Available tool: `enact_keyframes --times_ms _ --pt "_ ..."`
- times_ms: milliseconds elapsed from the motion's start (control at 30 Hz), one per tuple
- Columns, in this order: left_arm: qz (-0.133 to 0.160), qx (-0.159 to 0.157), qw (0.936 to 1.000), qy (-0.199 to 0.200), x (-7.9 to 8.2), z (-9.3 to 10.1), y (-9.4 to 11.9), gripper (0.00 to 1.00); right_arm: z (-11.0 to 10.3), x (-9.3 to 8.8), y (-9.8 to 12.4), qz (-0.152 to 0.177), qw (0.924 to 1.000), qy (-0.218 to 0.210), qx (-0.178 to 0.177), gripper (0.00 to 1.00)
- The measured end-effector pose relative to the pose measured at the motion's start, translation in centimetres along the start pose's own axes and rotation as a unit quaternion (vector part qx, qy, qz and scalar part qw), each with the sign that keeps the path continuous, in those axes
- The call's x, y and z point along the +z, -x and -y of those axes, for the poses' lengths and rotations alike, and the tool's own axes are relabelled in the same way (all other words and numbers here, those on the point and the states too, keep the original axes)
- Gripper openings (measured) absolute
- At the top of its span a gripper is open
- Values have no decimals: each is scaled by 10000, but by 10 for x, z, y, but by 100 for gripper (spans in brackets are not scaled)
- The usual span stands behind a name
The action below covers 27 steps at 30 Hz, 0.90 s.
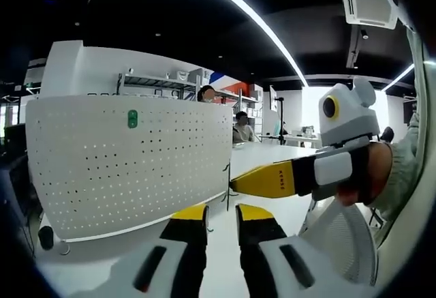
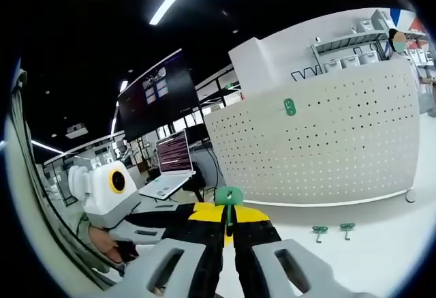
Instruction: Insert the hook assembly into the mounting plate slot until the hook locks in place.
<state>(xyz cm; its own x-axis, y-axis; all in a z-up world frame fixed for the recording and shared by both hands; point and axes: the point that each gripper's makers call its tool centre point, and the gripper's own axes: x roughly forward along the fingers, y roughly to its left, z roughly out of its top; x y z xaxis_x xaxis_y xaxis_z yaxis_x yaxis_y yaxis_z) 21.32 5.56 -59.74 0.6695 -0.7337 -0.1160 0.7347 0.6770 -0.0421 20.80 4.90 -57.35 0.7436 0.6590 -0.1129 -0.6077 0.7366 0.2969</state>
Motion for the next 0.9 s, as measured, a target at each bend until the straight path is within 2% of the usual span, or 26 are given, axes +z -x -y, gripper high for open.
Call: enact_keyframes --times_ms 200,333,667,900 --pt "-28 140 9999 43 -4 -4 7 28 0 -2 -1 -16 10000 -40 -9 1" --pt "-105 303 9995 47 -8 -9 14 37 2 -3 -2 -34 10000 -30 -30 1" --pt "-297 573 9979 110 -22 -18 32 43 4 -2 -7 -63 10000 -8 -40 1" --pt "-343 711 9967 182 -29 -23 46 43 16 6 -9 -26 9999 33 -165 1"
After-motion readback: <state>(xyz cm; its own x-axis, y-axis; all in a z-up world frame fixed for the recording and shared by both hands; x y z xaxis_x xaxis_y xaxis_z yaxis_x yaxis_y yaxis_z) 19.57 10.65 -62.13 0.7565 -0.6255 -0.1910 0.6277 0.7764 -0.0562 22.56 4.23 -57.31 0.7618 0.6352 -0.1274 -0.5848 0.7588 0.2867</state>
